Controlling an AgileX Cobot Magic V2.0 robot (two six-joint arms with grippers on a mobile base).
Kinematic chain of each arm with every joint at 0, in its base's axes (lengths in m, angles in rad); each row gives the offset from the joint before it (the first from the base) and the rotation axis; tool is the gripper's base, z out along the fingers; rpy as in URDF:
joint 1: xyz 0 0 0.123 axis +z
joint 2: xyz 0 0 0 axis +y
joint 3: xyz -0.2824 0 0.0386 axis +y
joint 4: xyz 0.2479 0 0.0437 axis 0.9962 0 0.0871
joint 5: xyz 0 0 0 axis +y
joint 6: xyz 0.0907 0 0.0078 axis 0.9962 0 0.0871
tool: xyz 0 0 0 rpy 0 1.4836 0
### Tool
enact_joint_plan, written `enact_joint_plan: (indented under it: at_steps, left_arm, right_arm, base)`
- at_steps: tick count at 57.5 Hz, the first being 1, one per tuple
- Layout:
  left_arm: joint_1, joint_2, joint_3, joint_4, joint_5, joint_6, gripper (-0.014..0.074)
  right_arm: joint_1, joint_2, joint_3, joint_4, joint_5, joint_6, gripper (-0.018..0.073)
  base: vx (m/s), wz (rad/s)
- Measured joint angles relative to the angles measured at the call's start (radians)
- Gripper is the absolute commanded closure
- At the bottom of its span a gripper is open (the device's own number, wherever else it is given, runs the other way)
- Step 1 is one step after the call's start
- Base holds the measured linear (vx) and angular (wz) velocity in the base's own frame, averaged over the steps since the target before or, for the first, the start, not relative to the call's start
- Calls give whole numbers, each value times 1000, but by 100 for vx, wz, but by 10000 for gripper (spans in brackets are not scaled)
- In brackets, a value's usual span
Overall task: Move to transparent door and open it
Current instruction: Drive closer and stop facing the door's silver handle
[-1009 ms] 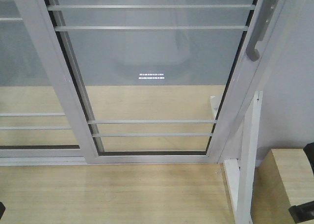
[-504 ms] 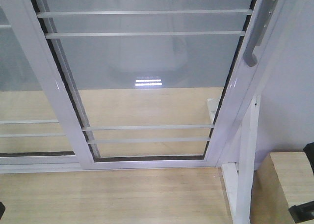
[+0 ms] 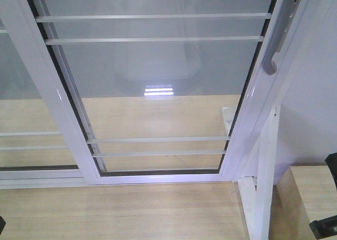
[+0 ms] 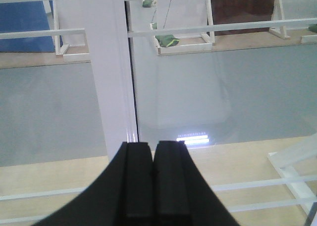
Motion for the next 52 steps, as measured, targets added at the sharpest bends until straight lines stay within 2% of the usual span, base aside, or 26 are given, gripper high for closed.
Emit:
enact_joint_plan:
  at_steps: [52]
  left_arm:
    - [0,0,0,0,0,1,593]
  right_arm:
    - [0,0,0,0,-1,0,557]
  base:
    - [0,0]
